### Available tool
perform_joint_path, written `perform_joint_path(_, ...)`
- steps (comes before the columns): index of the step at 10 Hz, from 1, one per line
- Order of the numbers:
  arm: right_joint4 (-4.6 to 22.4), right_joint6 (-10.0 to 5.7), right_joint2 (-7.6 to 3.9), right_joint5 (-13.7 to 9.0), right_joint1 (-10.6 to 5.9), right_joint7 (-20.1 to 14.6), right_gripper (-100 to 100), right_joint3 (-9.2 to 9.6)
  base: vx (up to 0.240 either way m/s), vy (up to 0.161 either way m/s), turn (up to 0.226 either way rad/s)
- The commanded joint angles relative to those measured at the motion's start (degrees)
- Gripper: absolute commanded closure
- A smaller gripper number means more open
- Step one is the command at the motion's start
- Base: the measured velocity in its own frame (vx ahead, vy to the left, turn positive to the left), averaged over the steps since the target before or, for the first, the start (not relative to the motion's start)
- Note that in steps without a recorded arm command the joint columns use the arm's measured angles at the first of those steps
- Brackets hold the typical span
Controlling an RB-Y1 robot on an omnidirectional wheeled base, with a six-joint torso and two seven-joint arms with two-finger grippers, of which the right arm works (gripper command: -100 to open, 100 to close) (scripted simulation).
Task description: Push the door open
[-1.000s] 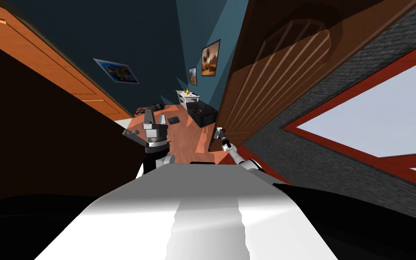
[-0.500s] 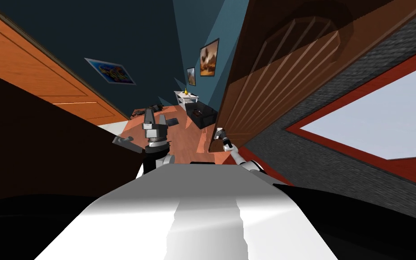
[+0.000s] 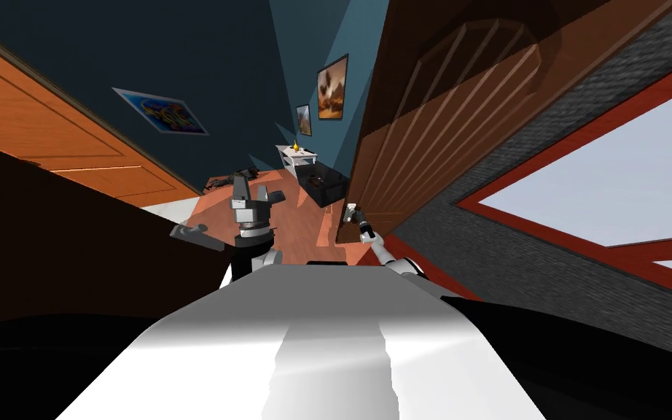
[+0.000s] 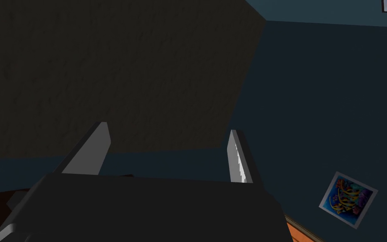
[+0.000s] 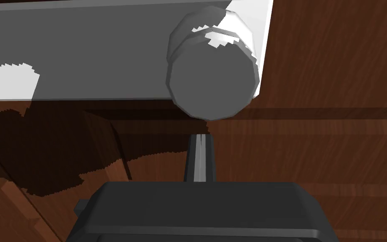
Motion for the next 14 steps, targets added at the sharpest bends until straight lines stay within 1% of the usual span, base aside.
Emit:
perform_joint_path(1,0.5,0.39,1.5,0.2,-0.6,1.2,-100,-0.18,-0.204,-0.047,-0.06)
perform_joint_path(3,0.2,1.31,3.49,0.4,-1.11,2.8,-100,-0.48,-0.205,-0.043,-0.058)
perform_joint_path(4,0.0,1.94,4.88,0.5,-1.47,4.0,-100,-0.69,-0.254,-0.011,-0.084)
perform_joint_path(6,-0.2,2.75,6.63,0.7,-1.91,5.4,-100,-0.95,-0.272,0.035,-0.047)
perform_joint_path(7,0.3,2.22,5.97,0.6,-1.91,4.8,-100,-0.8,-0.113,0.02,-0.013)
perform_joint_path(8,0.5,2.13,6.46,0.7,-2.01,5.3,-100,-1.09,0.107,-0.012,0.015)
perform_joint_path(9,0.6,2.1,6.58,0.7,-2.03,5.4,-100,-1.18,0.192,-0.027,0.014)
perform_joint_path(11,0.8,1.92,7.27,0.8,-2.14,6.2,-100,-1.7,0.258,-0.017,0.02)
perform_joint_path(14,1.0,1.71,8.11,0.9,-2.26,7.1,-100,-2.34,0.234,0.055,0.009)
